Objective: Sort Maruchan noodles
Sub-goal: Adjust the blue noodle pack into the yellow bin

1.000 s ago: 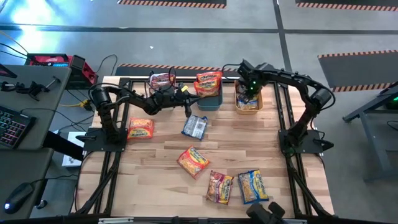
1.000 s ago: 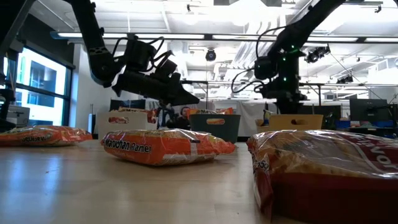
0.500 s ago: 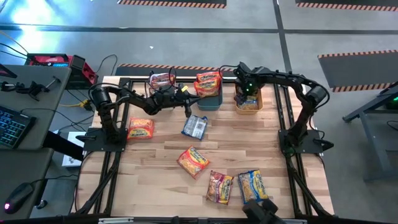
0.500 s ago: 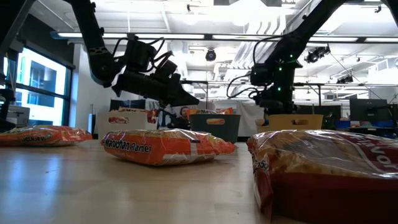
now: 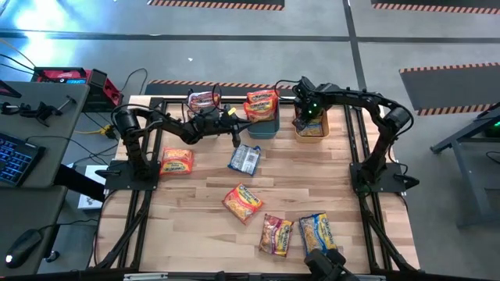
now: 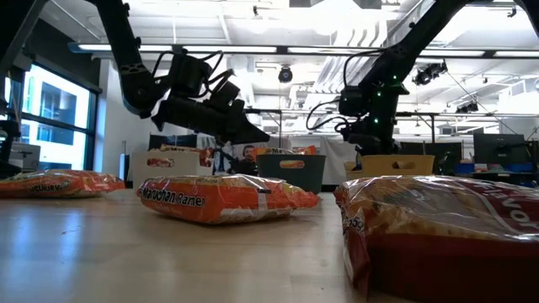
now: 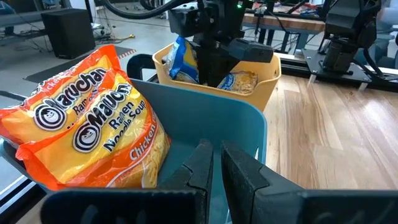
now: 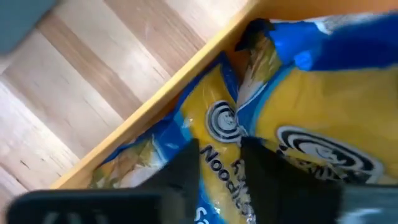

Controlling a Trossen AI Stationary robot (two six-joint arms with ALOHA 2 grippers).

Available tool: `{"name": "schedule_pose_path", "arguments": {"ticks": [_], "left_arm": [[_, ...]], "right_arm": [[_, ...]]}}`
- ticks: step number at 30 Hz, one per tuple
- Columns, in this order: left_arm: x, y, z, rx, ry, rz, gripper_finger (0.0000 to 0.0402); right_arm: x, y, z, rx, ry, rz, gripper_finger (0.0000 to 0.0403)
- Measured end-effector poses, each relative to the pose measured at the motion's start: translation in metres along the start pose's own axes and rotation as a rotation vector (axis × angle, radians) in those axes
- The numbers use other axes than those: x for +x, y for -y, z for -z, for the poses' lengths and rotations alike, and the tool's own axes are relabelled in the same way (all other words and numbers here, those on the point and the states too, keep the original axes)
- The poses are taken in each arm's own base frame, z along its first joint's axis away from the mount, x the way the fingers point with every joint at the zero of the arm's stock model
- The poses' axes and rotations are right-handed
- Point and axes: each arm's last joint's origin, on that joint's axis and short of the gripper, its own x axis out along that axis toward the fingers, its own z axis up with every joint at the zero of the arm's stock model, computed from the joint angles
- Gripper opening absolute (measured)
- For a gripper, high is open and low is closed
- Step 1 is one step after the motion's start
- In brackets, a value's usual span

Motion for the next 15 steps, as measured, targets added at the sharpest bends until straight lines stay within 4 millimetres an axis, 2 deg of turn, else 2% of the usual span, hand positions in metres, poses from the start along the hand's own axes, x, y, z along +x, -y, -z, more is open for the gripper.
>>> {"name": "schedule_pose_path", "arguments": {"ticks": [5, 9, 15], "left_arm": [[0.000, 0.001, 0.000, 0.000, 0.000, 0.002, 0.0020], [0.000, 0.002, 0.000, 0.001, 0.000, 0.006, 0.0020], [0.000, 0.002, 0.000, 0.001, 0.000, 0.007, 0.0020]], "right_arm": [[-0.004, 0.000, -0.003, -0.003, -0.004, 0.008, 0.0011], [-0.014, -0.002, -0.009, -0.036, -0.013, 0.009, 0.0005], [-0.043, -0.003, -0.018, -0.060, 0.027, 0.013, 0.0000]]}}
